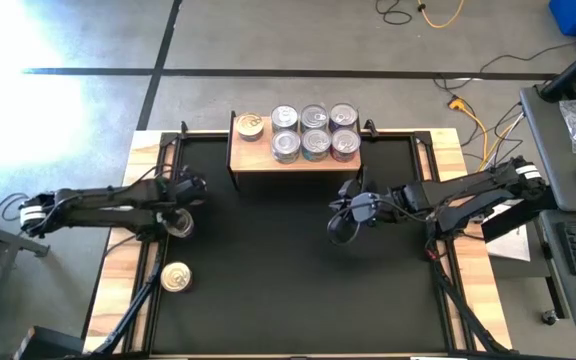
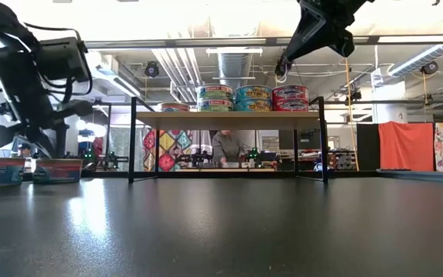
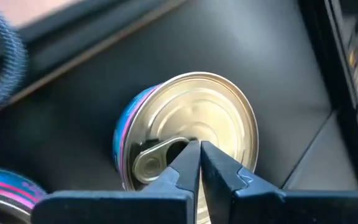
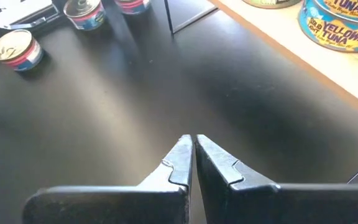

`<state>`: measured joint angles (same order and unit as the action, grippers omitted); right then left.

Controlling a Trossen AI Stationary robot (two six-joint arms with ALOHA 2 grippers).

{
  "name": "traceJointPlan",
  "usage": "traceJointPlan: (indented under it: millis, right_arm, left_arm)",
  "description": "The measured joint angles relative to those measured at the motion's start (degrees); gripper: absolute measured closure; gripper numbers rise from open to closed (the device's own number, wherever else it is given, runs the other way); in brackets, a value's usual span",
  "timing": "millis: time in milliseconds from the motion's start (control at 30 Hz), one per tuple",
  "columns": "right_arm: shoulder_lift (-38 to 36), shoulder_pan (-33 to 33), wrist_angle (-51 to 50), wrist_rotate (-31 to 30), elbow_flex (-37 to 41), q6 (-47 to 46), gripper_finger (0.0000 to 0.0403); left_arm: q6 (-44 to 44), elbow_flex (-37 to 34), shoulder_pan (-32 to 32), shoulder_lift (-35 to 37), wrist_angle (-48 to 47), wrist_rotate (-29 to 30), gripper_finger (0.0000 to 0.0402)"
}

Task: Stack canned seafood by type on shelf
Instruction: Put the blue and pink tuna can on the shelf

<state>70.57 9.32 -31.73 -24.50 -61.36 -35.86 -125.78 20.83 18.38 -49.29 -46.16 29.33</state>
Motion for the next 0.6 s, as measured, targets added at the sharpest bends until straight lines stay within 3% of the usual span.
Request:
traceJointPlan:
  millis: [300, 433, 600]
  right_arm:
    - [0.0, 0.02, -1.1, 0.49, 0.0, 0.09, 0.039]
    - [0.0, 0.02, -2.58, 0.53, 0.0, 0.87, 0.039]
    - [0.0, 0.02, -2.6, 0.52, 0.0, 3.67, 0.039]
  left_arm:
    - [9.86, 4.16, -4.47, -2.72, -0.09, -8.25, 0.0401]
    - [14.4, 5.35, -10.28, -5.65, 1.88, -9.81, 0.0401]
    - [21.26, 5.56, -19.71, -11.94, 12.79, -9.9, 0.0401]
